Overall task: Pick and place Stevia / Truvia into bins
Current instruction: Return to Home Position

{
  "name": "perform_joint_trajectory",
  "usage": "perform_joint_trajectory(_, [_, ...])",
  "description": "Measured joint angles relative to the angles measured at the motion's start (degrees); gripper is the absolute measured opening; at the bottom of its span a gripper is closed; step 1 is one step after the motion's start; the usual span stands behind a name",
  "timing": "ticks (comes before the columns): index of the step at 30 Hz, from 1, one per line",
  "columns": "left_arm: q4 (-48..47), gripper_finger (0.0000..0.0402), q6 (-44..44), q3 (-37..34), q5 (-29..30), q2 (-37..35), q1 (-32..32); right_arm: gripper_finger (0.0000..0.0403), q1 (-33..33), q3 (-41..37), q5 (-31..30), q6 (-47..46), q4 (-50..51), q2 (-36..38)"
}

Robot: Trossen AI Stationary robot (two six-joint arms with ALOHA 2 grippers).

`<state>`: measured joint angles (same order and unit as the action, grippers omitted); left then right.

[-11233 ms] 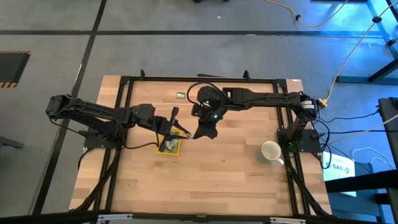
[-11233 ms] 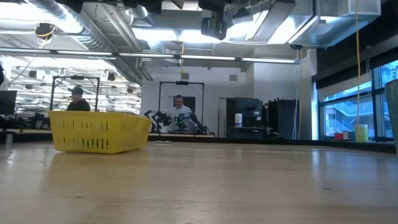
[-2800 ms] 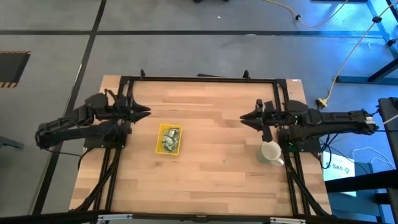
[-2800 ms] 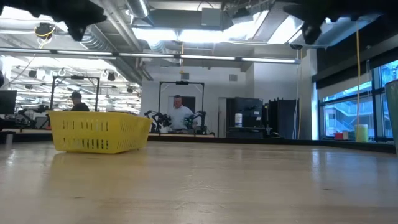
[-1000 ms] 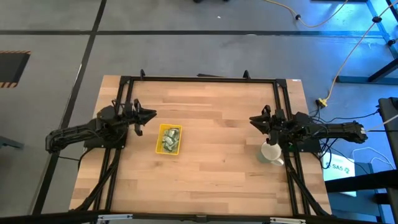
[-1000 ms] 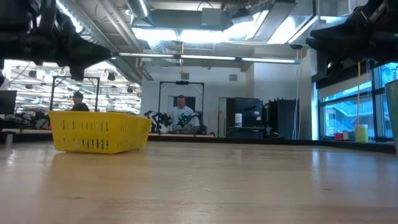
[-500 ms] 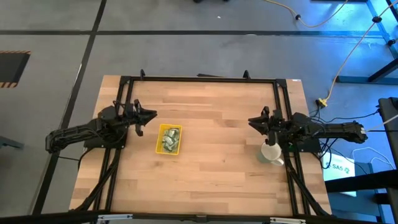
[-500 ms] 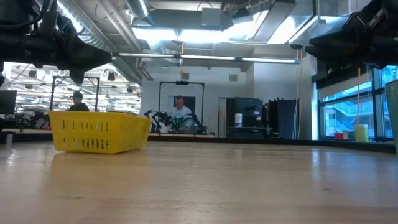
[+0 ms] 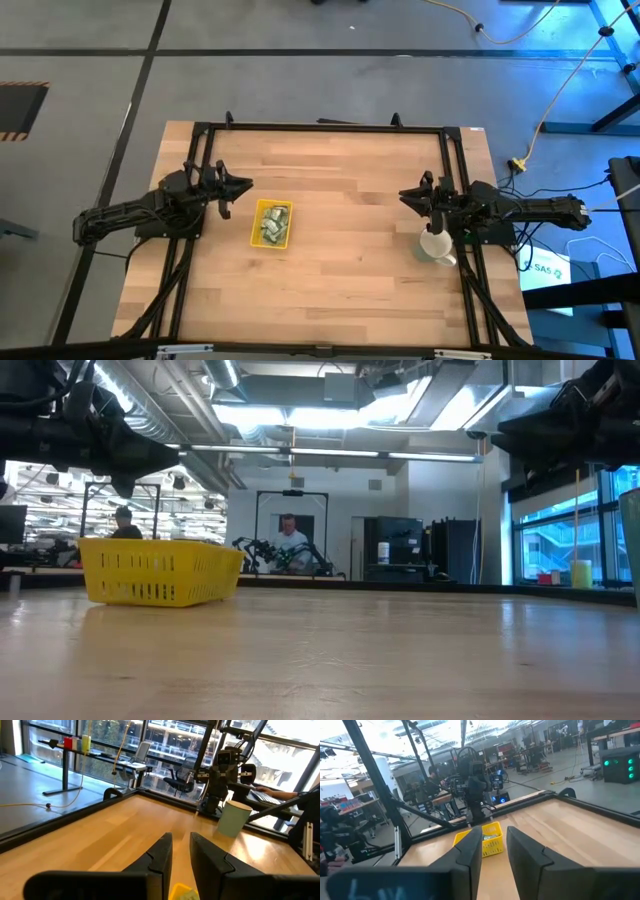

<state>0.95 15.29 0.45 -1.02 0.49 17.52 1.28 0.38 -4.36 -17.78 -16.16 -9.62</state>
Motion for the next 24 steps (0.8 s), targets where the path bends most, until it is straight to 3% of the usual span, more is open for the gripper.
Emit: perform_joint_trajectory(24, [0.52, 0.0061, 0.95, 0.00, -0.02, 0.02, 0.00, 0.0094, 0.00, 0.00, 0.00, 0.16, -0.02, 0.01])
